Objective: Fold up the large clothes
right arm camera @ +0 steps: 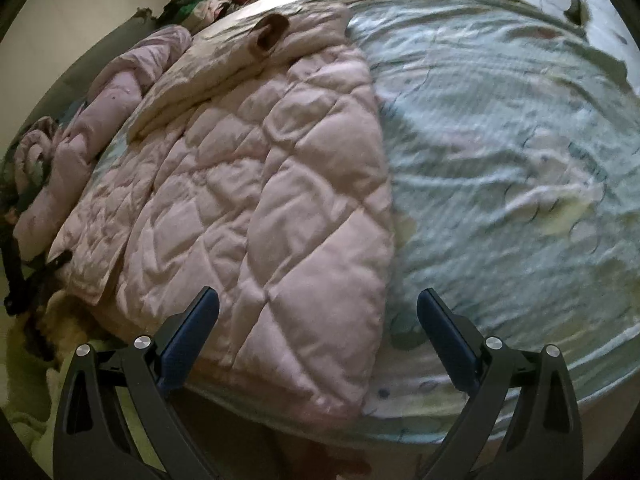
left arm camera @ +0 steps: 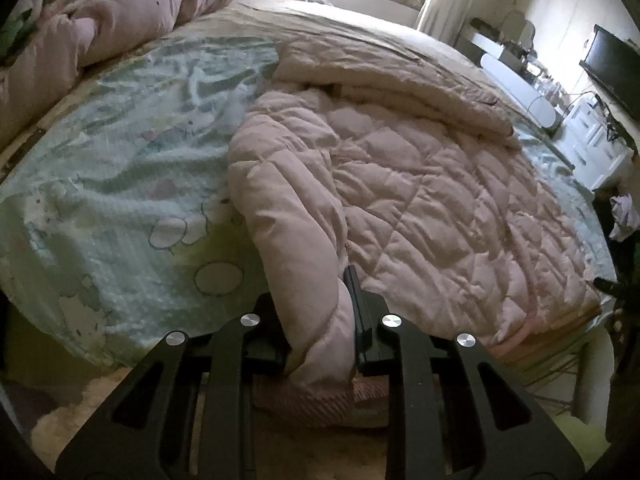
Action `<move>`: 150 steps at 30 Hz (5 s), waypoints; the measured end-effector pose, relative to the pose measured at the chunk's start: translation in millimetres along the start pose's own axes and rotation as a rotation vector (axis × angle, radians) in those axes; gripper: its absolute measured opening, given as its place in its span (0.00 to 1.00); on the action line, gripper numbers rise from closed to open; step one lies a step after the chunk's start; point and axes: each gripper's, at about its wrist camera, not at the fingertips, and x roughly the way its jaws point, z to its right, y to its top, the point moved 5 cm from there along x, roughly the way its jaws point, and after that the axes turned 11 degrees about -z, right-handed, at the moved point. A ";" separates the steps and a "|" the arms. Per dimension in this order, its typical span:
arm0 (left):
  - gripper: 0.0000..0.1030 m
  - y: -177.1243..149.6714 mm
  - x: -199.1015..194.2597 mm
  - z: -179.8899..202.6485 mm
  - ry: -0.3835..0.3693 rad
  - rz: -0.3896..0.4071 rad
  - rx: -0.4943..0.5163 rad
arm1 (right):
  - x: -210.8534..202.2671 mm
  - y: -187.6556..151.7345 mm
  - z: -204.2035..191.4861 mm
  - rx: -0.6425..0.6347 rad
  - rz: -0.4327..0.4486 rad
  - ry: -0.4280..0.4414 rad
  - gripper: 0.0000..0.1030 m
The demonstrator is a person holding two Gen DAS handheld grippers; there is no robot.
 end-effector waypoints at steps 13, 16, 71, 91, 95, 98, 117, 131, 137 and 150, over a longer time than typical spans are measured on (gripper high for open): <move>0.17 -6.1 3.6 -4.9 -0.012 -0.015 -0.026 | 25.5 -24.1 2.3 0.028 -0.098 0.154 0.56; 0.19 -6.8 7.0 -8.8 -0.013 -0.022 -0.037 | 15.6 -23.5 -6.3 -0.018 -0.064 0.170 0.33; 0.12 81.5 -65.9 45.5 0.171 0.232 0.092 | -83.0 109.4 -53.0 -0.142 0.446 0.296 0.16; 0.12 166.8 -57.1 47.0 0.142 0.290 0.114 | -86.8 188.2 -49.7 -0.085 0.537 0.228 0.16; 0.12 186.8 -55.2 46.3 0.134 0.300 0.114 | -89.4 206.3 -53.8 -0.084 0.563 0.200 0.16; 0.12 203.4 -57.0 45.1 0.126 0.310 0.115 | -90.6 219.3 -53.7 -0.072 0.580 0.186 0.15; 0.12 295.7 -57.2 35.6 0.156 0.370 0.110 | -100.5 312.9 -36.9 0.024 0.669 0.085 0.15; 0.13 332.3 -1.5 27.4 0.200 0.341 0.115 | -42.0 374.5 -17.3 0.105 0.591 0.006 0.15; 0.15 341.1 28.2 16.9 0.196 0.311 0.087 | -9.1 397.1 -13.9 0.128 0.540 -0.041 0.15; 0.19 323.8 67.3 -1.7 0.114 0.334 -0.074 | 61.8 428.3 -3.0 0.176 0.411 -0.132 0.16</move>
